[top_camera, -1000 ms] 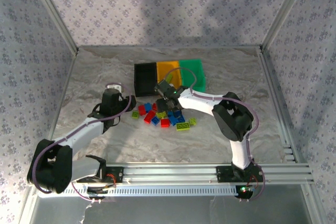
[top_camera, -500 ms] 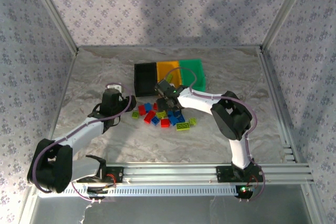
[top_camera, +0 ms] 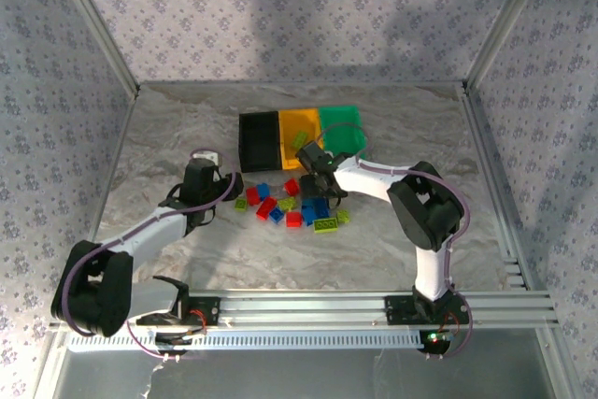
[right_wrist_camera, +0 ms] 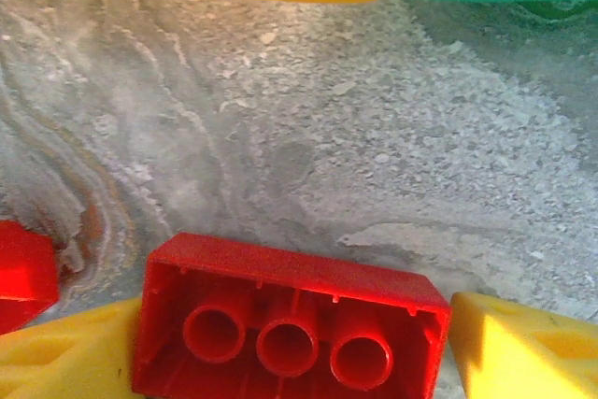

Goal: Sort the legos into containers by color
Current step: Pick up the lego from the center of the table.

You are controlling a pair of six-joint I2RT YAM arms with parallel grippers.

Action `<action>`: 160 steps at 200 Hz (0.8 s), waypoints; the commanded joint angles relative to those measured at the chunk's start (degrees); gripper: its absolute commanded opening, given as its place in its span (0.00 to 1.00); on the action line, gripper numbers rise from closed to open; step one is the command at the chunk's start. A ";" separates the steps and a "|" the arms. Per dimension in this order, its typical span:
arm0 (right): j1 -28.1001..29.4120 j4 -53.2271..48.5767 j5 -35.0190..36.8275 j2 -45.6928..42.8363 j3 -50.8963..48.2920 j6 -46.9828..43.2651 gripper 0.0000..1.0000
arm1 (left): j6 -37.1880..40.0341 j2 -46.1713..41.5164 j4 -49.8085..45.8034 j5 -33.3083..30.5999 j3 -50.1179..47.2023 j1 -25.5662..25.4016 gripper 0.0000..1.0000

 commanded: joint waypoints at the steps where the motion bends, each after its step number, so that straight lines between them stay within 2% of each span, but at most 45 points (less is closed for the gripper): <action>1: 0.24 -0.14 -0.64 -0.25 -0.09 0.95 0.79 | -0.48 0.23 0.48 1.17 1.49 0.28 0.59; 27: 1.25 -1.13 -0.51 1.25 2.04 0.53 0.63 | -0.43 0.23 0.33 0.77 1.56 0.28 0.59; 41: 1.70 -1.55 1.04 1.03 2.32 0.21 0.59 | -0.43 0.15 0.25 1.07 1.53 0.28 0.59; 123: 0.13 -4.22 6.73 -5.68 4.90 -2.60 0.58 | -0.52 -0.30 0.31 1.24 1.40 0.28 0.60; 160: -4.50 -3.99 7.45 -7.33 8.12 -5.57 0.58 | -0.35 -0.39 0.20 0.91 1.38 0.28 0.59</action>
